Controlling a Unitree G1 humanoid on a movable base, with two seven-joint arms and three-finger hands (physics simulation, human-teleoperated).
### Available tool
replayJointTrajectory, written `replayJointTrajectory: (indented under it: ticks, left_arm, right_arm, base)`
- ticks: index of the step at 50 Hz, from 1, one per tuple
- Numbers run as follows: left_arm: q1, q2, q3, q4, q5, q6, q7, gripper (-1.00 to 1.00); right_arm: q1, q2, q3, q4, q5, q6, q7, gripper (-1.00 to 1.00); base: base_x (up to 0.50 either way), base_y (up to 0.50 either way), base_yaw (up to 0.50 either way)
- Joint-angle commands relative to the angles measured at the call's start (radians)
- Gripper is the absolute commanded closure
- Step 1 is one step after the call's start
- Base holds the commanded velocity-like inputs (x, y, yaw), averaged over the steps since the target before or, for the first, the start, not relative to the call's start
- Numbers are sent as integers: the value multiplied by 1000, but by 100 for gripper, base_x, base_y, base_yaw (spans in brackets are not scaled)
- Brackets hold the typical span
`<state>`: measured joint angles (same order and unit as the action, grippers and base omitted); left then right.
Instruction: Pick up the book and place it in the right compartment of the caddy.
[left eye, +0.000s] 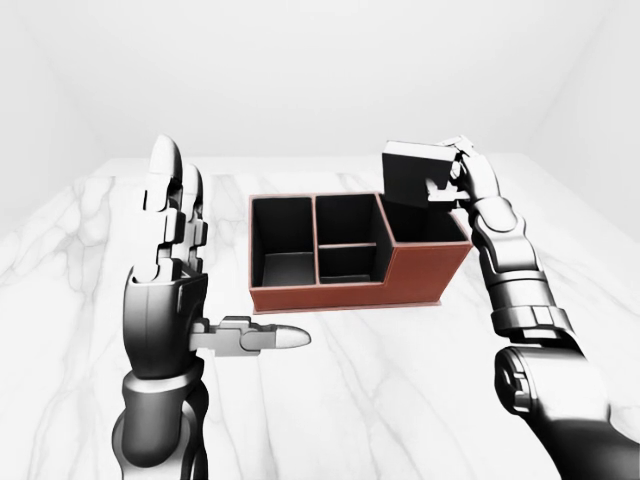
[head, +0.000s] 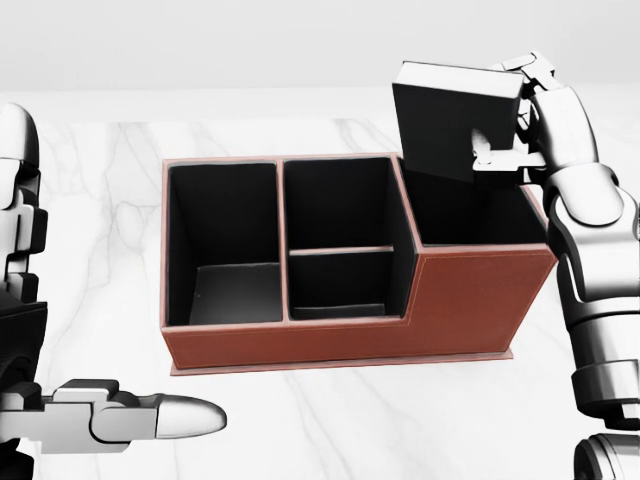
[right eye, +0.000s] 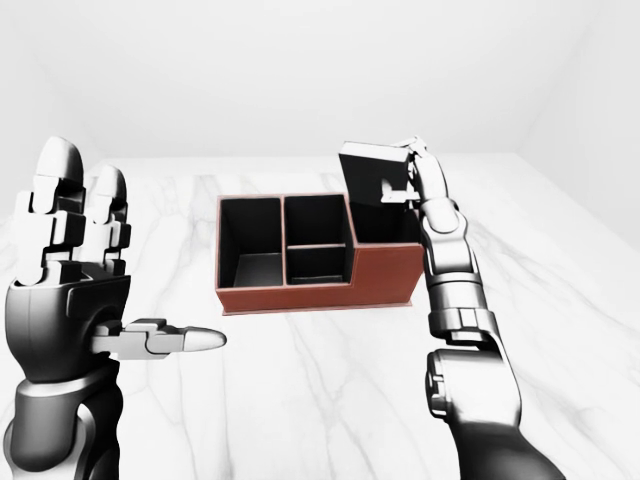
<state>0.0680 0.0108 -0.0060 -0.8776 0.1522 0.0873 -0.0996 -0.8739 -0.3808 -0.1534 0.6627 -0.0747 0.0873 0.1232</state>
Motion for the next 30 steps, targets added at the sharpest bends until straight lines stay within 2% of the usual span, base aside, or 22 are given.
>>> replayJointTrajectory:
  ticks: [1, 10, 14, 19, 22, 25, 28, 30]
  left_arm:
    - [-6, 1, -5, 34, 3, 0, 6, -100]
    - [4, 1, -5, 38, 1, 0, 6, -100]
    - [0, 1, -4, 36, 1, 0, 5, -100]
    - [5, 1, -4, 45, 0, 0, 6, -100]
    - [5, 0, -5, 44, 0, 0, 6, -100]
    - [7, 1, -3, 56, -2, 0, 6, -100]
    - [5, 1, -2, 58, -2, 0, 6, -100]
    - [8, 1, -2, 62, -3, 0, 6, -100]
  right_arm:
    - [-20, -14, -16, 121, 37, 0, -23, 100]
    - [-27, -17, -14, 198, 28, -40, -29, 100]
    - [-21, -20, -15, 190, 27, -35, -30, 100]
    - [-20, -21, -15, 207, 26, -52, -31, 100]
    - [-19, -24, -16, 207, 25, -49, -31, 100]
    - [-27, -28, -17, 231, 24, -65, -31, 100]
    - [-30, -30, -17, 225, 24, -57, -32, 100]
    - [-34, -31, -16, 236, 23, -64, -32, 100]
  base:
    - [0, 0, 0]
    - [0, 0, 0]
    - [0, 0, 0]
    - [0, 0, 0]
    - [0, 0, 0]
    - [0, 0, 0]
    - [0, 0, 0]
    - [0, 0, 0]
